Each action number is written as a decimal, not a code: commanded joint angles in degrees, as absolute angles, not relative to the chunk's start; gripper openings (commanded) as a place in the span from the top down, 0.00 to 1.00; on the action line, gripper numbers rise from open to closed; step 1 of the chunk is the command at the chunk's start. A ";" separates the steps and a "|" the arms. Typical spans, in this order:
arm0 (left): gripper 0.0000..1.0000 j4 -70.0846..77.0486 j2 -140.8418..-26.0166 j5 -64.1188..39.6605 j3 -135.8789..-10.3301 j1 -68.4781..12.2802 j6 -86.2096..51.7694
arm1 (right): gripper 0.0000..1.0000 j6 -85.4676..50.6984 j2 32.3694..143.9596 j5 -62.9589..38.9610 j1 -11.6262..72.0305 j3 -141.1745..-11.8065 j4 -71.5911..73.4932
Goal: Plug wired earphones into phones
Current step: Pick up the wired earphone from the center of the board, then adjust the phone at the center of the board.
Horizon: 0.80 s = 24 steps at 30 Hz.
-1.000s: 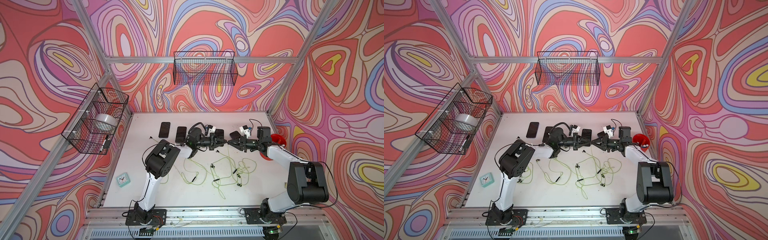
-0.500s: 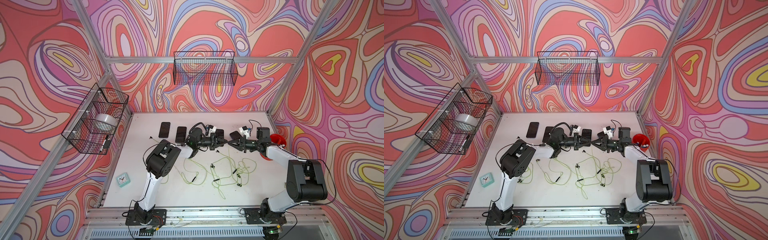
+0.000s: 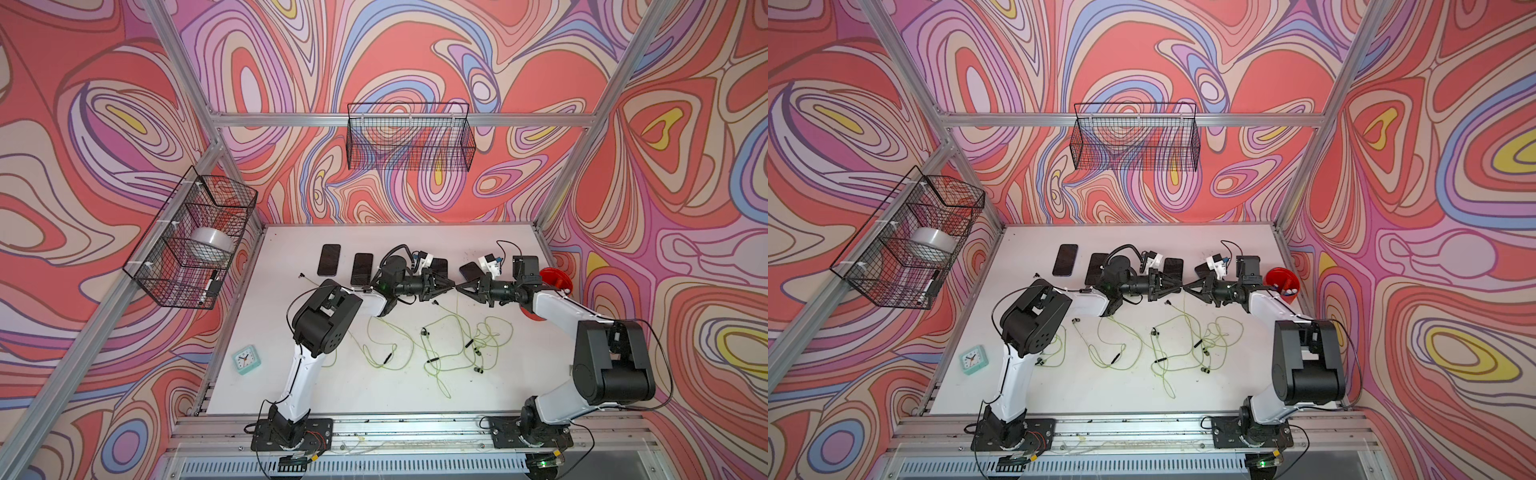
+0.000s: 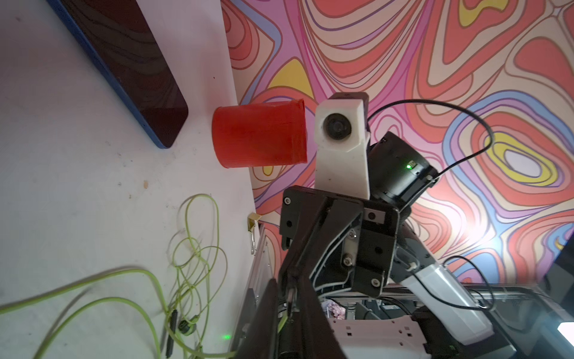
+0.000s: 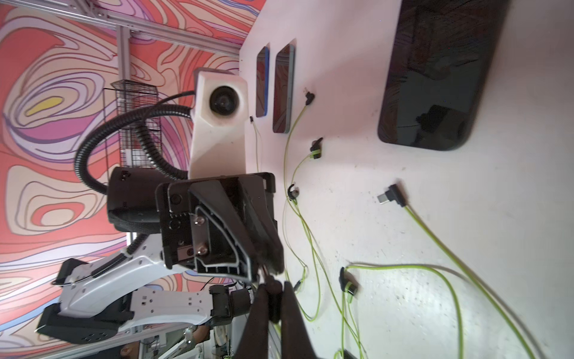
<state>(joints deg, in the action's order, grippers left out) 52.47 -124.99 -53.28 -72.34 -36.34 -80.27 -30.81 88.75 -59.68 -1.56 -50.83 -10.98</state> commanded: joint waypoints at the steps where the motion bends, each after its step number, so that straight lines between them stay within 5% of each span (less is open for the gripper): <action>1: 0.65 45.76 -121.46 -51.24 -72.86 -35.26 -73.64 | 1.00 -23.16 85.43 -48.26 -2.11 -54.60 -20.80; 10: 0.40 7.07 -116.15 -34.10 -79.51 -35.31 -54.24 | 1.00 -22.04 82.20 -15.93 -2.37 -57.50 -25.85; 15: 0.16 -17.18 -118.02 -10.48 -90.79 -39.02 -32.80 | 1.00 -21.85 82.06 -13.30 -2.37 -57.61 -26.18; 19: 0.03 -28.95 -125.32 -1.66 -103.93 -41.15 -24.36 | 1.00 -22.25 79.09 -13.56 -2.37 -54.97 -26.57; 24: 0.00 -37.92 -133.01 1.96 -117.19 -41.75 -20.97 | 1.00 -19.31 77.40 -6.47 -2.43 -55.03 -28.39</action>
